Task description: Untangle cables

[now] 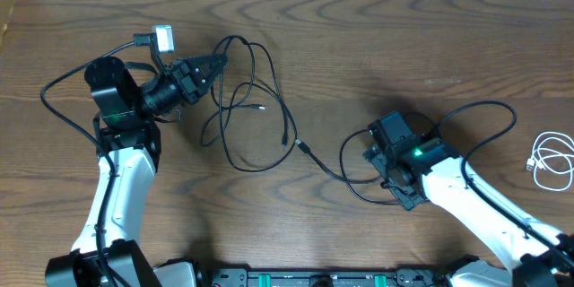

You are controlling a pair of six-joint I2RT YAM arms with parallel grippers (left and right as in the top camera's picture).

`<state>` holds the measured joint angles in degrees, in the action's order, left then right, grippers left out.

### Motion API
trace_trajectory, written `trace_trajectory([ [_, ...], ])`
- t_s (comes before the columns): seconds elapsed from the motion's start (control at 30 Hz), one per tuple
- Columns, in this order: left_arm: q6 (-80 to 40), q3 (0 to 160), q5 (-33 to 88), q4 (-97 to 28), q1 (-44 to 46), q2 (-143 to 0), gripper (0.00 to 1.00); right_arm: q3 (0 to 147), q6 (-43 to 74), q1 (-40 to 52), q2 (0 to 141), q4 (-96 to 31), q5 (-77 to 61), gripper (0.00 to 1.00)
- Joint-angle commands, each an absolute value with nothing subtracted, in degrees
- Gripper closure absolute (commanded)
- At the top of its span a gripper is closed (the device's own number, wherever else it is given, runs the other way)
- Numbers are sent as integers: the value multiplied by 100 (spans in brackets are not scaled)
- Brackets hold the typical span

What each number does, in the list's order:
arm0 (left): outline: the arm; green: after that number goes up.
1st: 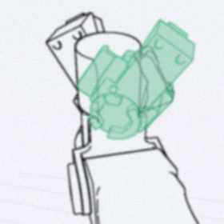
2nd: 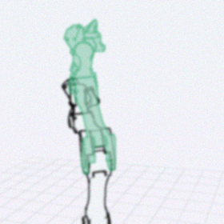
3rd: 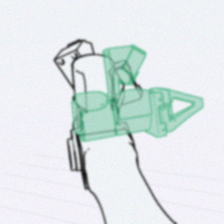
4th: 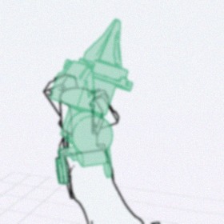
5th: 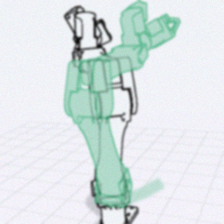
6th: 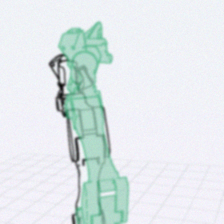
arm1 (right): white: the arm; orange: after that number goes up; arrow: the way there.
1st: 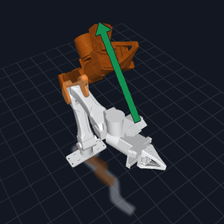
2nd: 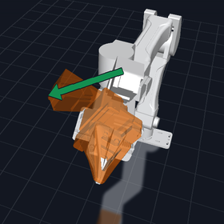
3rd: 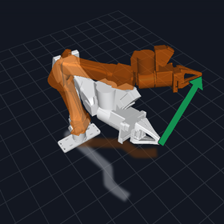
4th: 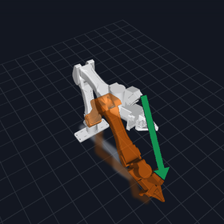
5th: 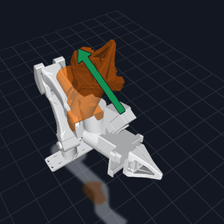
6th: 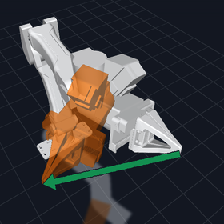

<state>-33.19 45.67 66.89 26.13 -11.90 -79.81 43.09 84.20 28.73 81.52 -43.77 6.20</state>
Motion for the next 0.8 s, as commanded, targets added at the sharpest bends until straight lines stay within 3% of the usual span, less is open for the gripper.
trace_trajectory([
  [0.0, -3328, 4611, 6681, 2641, -1192, -7933, 92, 4248, 8654, 2902, 8394, -4545, 539, 1],
  [0.33, -3330, 4611, 6681, 2639, -1192, -7933, 92, 4239, 8604, 2954, 8519, -4613, 596, 1],
  [0.53, -3328, 4611, 6681, 2637, -1192, -7933, 92, 4574, 7275, 2958, 8246, -3701, 845, 1],
  [0.63, -3330, 4611, 6681, 2637, -1192, -7933, 92, 5041, 7330, 2967, 7983, -4512, 882, 1],
  [0.77, -3330, 4611, 6681, 2637, -1192, -7933, 92, 5153, 8451, 2967, 7800, -5577, 504, 1],
])
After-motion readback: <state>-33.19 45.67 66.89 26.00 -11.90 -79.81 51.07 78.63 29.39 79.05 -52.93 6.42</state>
